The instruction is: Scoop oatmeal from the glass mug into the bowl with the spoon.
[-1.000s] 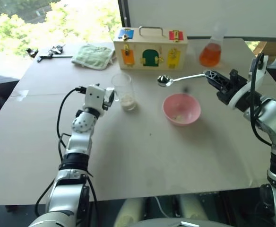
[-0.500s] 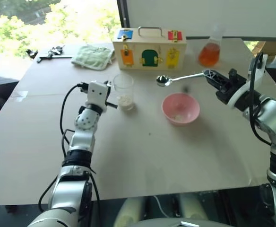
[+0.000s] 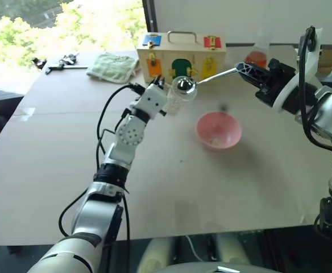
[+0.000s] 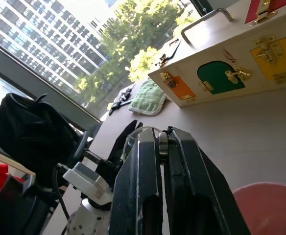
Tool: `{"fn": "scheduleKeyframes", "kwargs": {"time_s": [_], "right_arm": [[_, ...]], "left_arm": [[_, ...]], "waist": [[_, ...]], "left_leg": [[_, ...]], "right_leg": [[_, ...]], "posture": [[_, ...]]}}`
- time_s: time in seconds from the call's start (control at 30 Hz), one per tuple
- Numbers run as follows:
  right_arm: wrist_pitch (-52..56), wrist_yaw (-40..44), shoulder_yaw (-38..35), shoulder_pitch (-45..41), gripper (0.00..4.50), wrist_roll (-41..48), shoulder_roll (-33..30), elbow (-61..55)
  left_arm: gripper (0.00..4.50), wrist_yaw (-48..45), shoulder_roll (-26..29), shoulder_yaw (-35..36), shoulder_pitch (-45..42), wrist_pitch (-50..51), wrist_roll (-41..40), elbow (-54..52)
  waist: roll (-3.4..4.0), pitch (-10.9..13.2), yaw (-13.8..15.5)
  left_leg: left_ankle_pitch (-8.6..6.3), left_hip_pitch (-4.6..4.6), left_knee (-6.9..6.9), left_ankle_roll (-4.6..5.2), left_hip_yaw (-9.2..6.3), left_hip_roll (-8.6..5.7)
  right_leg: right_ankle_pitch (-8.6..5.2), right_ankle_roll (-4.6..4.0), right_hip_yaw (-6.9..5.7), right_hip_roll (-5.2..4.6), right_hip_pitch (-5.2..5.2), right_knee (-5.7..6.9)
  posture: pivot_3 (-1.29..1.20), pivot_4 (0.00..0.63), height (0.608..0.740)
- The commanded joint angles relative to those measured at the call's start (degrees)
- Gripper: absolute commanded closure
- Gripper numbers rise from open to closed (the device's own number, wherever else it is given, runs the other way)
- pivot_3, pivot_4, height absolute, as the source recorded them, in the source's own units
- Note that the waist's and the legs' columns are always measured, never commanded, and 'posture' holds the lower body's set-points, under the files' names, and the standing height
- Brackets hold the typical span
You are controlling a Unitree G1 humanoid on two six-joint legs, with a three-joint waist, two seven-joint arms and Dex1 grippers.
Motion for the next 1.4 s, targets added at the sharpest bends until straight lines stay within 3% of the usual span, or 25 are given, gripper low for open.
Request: {"fn": "scheduleKeyframes", "kwargs": {"time_s": [0.03,0.13,0.4,0.7,1.07,1.2,1.4], "right_arm": [[2.07,3.08,0.57,-1.88,4.5,-3.15,-2.7,-0.89],[4.54,6.63,3.34,-3.36,4.5,-10.9,-4.57,-0.4],[9.93,14.91,10.77,-13.09,4.5,-27.22,-0.92,6.56],[14.13,20.51,10.31,-14.81,4.5,-37.9,3.49,8.22],[17.81,20.77,6.45,-12.82,4.5,-40.56,11.6,6.93],[19.14,16.73,1.08,-13.08,4.5,-36.02,16.33,9.62],[21.79,12.81,-4.65,-14.02,4.5,-32.31,17.77,12.85]], "left_arm": [[4.46,2.15,0.77,-0.73,-2.5,-2.36,1.82,0.35],[4.46,1.15,0.82,-1.3,-3.1,-2.33,1.55,0.31],[4.46,-7.01,-0.1,-2.43,-5.67,1.99,-1.07,0.55],[4.46,-10.57,0.77,-2.81,-6.2,4.67,-1.64,-0.69],[4.46,-11.55,1.12,-3.9,-7.47,4.6,-0.39,-2.25],[4.46,-11.44,1.39,-3.86,-7.48,4.34,-0.23,-1.94],[4.46,-10.66,2.05,-3.75,-6.95,3.43,0.3,-0.92]], "waist": [[0.0,0.0,0.03],[-0.01,0.01,0.04],[-0.02,0.01,0.15],[-0.02,0.01,0.01],[-0.02,0.01,-0.39],[-0.02,0.01,-1.1],[-0.02,0.0,-1.45]], "left_leg": [[0.0,-0.01,-0.01,0.0,0.0,0.0],[0.0,-0.05,0.0,0.0,0.01,0.02],[0.01,-0.71,0.29,-0.01,-0.04,0.01],[0.01,-0.84,0.18,-0.01,-0.02,-0.01],[0.02,-0.84,0.22,-0.02,-0.02,-0.02],[0.02,-0.84,0.25,-0.02,-0.02,-0.02],[0.02,-0.84,0.28,-0.03,-0.02,-0.03]], "right_leg": [[0.0,0.0,0.0,0.0,-0.01,0.01],[0.0,0.0,0.01,0.02,-0.05,0.0],[0.01,0.01,-0.09,0.01,-0.65,0.12],[0.01,0.0,-0.08,-0.02,-0.86,0.07],[0.01,0.0,-0.09,-0.01,-0.88,0.13],[0.01,0.01,-0.09,-0.02,-0.88,0.15],[0.01,0.0,-0.09,-0.01,-0.89,0.2]], "posture": [[0.0,0.15,0.74],[0.0,0.15,0.74],[0.0,0.15,0.74],[0.0,0.15,0.74],[0.0,0.15,0.74],[0.0,0.15,0.74],[0.0,0.15,0.74]]}}
